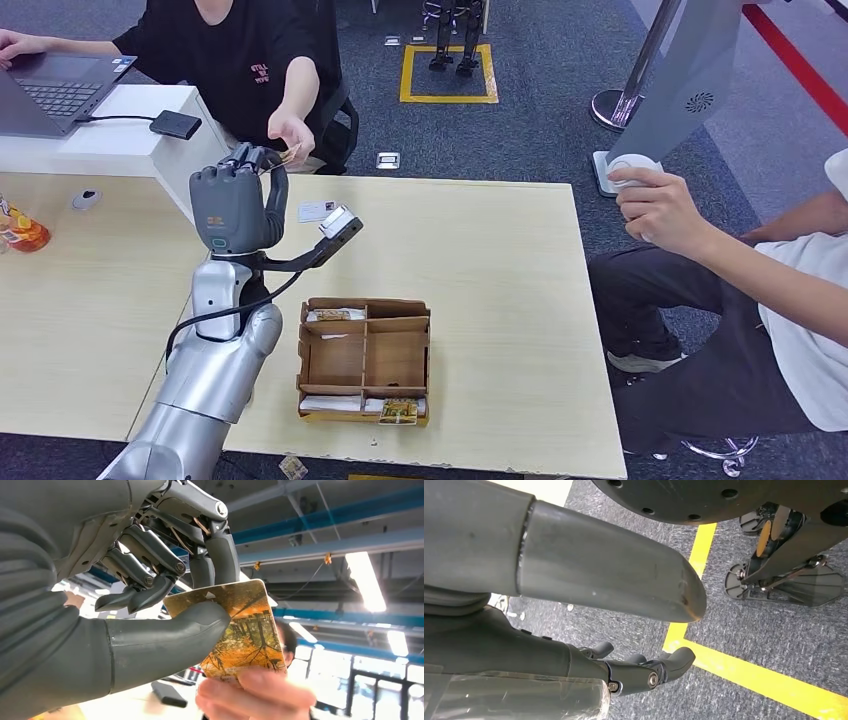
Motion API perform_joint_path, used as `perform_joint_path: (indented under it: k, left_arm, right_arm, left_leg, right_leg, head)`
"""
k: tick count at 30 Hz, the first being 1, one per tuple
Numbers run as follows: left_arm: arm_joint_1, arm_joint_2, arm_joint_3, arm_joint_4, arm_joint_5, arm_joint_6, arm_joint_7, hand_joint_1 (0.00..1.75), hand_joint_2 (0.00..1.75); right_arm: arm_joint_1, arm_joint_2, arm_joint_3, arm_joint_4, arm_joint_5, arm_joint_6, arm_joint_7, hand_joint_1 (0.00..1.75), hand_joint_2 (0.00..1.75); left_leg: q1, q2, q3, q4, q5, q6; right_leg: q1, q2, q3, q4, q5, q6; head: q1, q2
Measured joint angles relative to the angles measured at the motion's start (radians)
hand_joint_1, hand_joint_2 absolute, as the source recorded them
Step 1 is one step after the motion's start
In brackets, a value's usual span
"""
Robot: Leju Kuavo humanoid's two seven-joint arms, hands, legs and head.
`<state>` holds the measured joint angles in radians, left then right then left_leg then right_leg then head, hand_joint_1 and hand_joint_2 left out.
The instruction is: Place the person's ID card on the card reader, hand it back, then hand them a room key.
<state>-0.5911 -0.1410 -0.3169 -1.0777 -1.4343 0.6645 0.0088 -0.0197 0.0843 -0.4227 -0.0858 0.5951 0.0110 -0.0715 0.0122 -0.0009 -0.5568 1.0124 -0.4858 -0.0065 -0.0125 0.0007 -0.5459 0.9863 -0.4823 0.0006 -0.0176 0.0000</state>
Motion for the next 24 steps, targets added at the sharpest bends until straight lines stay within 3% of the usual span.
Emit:
perform_joint_path:
  k: [9, 13, 21, 23, 24]
  left_arm:
    - [-0.042, 0.026, 0.012, 0.128, -0.038, 0.0, 0.061, 1.75, 1.75]
    - [-0.05, 0.032, 0.012, 0.158, -0.032, 0.0, 0.065, 0.02, 1.75]
    - [-0.044, 0.027, 0.028, 0.167, 0.045, 0.0, -0.002, 0.0, 1.75]
    - [-0.033, 0.012, 0.047, 0.162, 0.114, 0.0, -0.065, 0.0, 0.87]
    - [-0.029, 0.007, 0.053, 0.16, 0.137, 0.0, -0.085, 0.0, 0.58]
  right_arm:
    - [0.004, 0.001, 0.004, -0.029, 0.013, 0.011, 0.011, 0.0, 0.0]
    - [0.004, 0.002, 0.004, -0.033, 0.014, 0.013, 0.014, 0.0, 0.0]
    - [0.006, 0.003, 0.004, -0.038, 0.009, 0.014, 0.019, 0.0, 0.0]
    - [0.008, 0.003, 0.004, -0.039, 0.005, 0.012, 0.017, 0.0, 0.0]
    - [0.009, 0.003, 0.004, -0.039, 0.004, 0.011, 0.017, 0.0, 0.0]
  left_leg:
    - [0.0, 0.0, 0.0, 0.0, 0.0, 0.0]
    - [0.0, 0.0, 0.0, 0.0, 0.0, 0.0]
    - [0.0, 0.0, 0.0, 0.0, 0.0, 0.0]
    - [0.0, 0.0, 0.0, 0.0, 0.0, 0.0]
    - [0.0, 0.0, 0.0, 0.0, 0.0, 0.0]
  right_leg:
    - [0.0, 0.0, 0.0, 0.0, 0.0, 0.0]
    - [0.0, 0.0, 0.0, 0.0, 0.0, 0.0]
    - [0.0, 0.0, 0.0, 0.0, 0.0, 0.0]
    - [0.0, 0.0, 0.0, 0.0, 0.0, 0.0]
    - [0.0, 0.0, 0.0, 0.0, 0.0, 0.0]
  head:
    - [0.0, 0.0]
    - [0.0, 0.0]
    - [0.0, 0.0]
    - [0.0, 0.0]
    - [0.0, 0.0]
